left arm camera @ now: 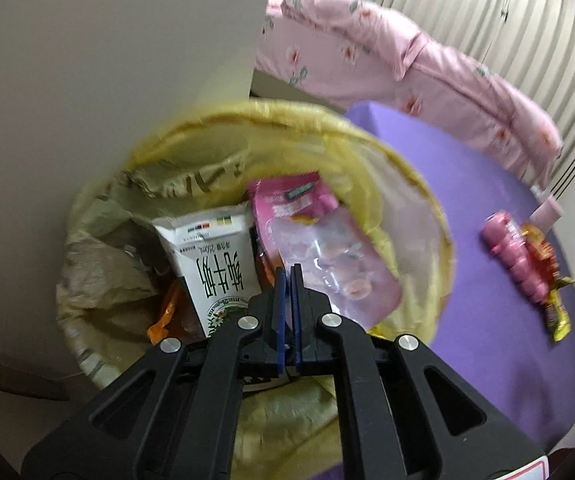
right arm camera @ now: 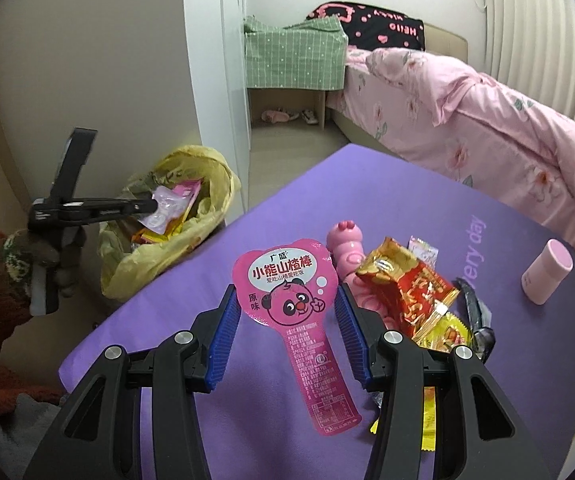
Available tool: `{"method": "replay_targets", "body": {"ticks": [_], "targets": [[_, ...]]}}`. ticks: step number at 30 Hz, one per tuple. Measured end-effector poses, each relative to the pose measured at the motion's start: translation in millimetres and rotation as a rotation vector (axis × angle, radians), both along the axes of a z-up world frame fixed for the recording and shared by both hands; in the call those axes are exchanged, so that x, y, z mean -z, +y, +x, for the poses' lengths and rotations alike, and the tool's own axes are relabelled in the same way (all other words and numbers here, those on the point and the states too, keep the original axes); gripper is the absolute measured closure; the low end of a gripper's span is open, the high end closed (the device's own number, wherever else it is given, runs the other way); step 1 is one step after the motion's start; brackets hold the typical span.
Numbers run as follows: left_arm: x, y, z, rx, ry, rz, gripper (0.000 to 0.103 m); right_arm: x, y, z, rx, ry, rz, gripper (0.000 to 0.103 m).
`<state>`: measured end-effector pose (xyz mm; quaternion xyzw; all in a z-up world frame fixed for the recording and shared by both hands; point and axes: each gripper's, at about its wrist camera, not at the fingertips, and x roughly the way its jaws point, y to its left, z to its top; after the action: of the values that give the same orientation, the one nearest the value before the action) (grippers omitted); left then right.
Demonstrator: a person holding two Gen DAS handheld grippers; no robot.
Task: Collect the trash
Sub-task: 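Carry the plastic tray and lollipop card into the yellow bag and release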
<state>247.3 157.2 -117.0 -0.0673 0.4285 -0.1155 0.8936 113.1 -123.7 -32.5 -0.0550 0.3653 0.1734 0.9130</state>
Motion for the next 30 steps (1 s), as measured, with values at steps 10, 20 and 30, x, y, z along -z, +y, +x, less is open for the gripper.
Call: {"method": "replay_targets", "body": {"ticks": [10, 20, 30], "targets": [[11.8, 32.5, -3.1, -0.077, 0.007, 0.025, 0.1, 3.0, 16.1, 25.2, -0.035, 0.043, 0.013, 0.057], [-10.5, 91.0, -36.9, -0.172, -0.045, -0.123, 0.056, -19.6, 116.1, 70.9, -0.249, -0.019, -0.001, 0.057], [-71.3, 137.0, -102.9, -0.372, -0.27, -0.111, 0.041, -9.8, 224.3, 120.6, -0.413, -0.02, -0.034, 0.057]]}}
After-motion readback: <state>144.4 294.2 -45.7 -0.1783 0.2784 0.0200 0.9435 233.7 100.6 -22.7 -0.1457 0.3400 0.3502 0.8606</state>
